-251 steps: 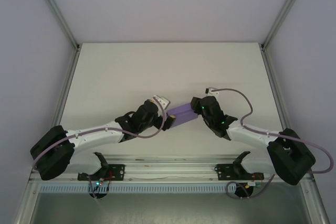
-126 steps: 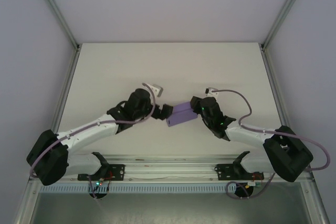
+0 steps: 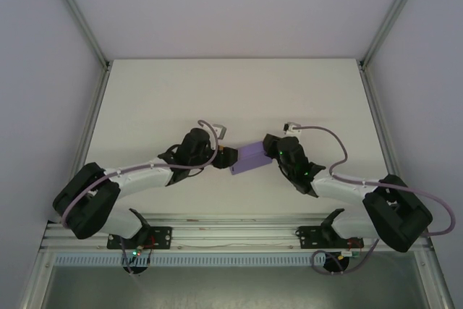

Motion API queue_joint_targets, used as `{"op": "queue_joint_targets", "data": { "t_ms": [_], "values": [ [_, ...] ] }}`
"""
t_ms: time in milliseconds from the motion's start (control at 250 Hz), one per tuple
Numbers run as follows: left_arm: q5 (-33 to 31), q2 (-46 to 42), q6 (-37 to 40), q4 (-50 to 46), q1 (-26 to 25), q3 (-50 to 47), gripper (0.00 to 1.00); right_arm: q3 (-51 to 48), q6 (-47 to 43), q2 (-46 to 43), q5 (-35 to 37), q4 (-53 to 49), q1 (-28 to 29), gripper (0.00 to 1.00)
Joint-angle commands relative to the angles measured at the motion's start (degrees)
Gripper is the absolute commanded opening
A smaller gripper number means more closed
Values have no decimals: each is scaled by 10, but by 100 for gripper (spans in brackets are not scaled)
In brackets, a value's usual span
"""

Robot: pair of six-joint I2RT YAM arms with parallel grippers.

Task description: Assemble paper box

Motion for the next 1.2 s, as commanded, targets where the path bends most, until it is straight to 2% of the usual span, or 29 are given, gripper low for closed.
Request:
{"op": "queue_joint_targets", "data": {
  "t_ms": [0,204,344,560,636,708,791,867,935,991,1139,1195],
  "values": [
    [28,29,-4,47,2,-67,59,-60,0,48,-12,-142,2,20],
    [49,80,-7,143,2,-108,31,-89,-14,66,-44,-74,-2,10],
    [55,96,-11,189,2,-125,18,-96,-26,70,-58,-52,-4,3],
    [34,67,0,159,2,-122,17,-78,-28,46,-62,-81,-4,2],
    [19,48,6,111,2,-101,28,-55,-28,21,-60,-122,-4,4],
    [9,27,8,71,2,-75,29,-21,-31,-8,-48,-180,-4,9],
    [-16,-1,11,18,2,-40,40,18,-32,-41,-35,-231,-4,17],
    [-45,-26,13,-31,2,-3,63,56,-48,-63,-26,-272,-4,19],
    [-68,-48,17,-78,2,28,89,90,-67,-71,-24,-312,-4,27],
    [-96,-66,19,-114,3,48,99,117,-80,-72,-19,-342,-5,31],
    [-173,-107,31,-204,6,94,100,174,-131,-71,-33,-401,-6,37],
    [-193,-121,30,-228,9,103,100,185,-172,-72,-53,-404,-6,47]
  ]
}}
